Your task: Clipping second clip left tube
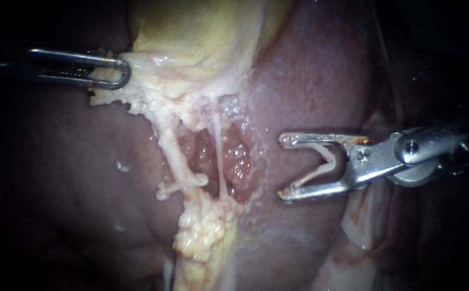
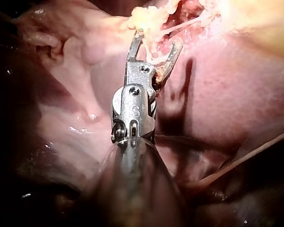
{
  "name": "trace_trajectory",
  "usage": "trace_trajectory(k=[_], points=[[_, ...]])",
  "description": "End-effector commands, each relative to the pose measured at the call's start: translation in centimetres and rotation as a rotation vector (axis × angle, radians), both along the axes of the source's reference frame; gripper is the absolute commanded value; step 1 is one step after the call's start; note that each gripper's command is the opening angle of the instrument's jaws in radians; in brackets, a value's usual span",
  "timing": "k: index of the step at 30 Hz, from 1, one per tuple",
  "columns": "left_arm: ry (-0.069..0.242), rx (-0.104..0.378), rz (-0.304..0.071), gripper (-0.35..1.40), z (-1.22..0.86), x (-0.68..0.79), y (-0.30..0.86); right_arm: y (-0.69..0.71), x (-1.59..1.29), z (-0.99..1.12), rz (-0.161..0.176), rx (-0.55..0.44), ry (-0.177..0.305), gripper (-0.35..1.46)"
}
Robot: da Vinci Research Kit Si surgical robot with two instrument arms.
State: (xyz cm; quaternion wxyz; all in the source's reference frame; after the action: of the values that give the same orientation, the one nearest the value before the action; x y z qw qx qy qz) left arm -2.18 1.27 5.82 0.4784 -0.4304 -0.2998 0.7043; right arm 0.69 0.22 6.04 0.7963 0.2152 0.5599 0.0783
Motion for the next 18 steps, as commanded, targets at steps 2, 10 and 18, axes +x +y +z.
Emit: trace_trajectory(k=[2, 10, 18], points=[[0.001, 0.000, -0.001, -0.35, 0.00, -0.01, -0.01, -0.01, 0.12, 0.02, 0.003, 0.043, -0.001, 0.50], [0.003, 0.000, -0.004, -0.35, -0.02, -0.04, -0.02, -0.06, 0.45, 0.16, 0.000, 0.178, -0.009, 0.50], [0.003, -0.001, -0.003, -0.35, -0.01, -0.06, -0.04, -0.09, 0.68, 0.44, -0.039, 0.286, -0.002, 0.50]])
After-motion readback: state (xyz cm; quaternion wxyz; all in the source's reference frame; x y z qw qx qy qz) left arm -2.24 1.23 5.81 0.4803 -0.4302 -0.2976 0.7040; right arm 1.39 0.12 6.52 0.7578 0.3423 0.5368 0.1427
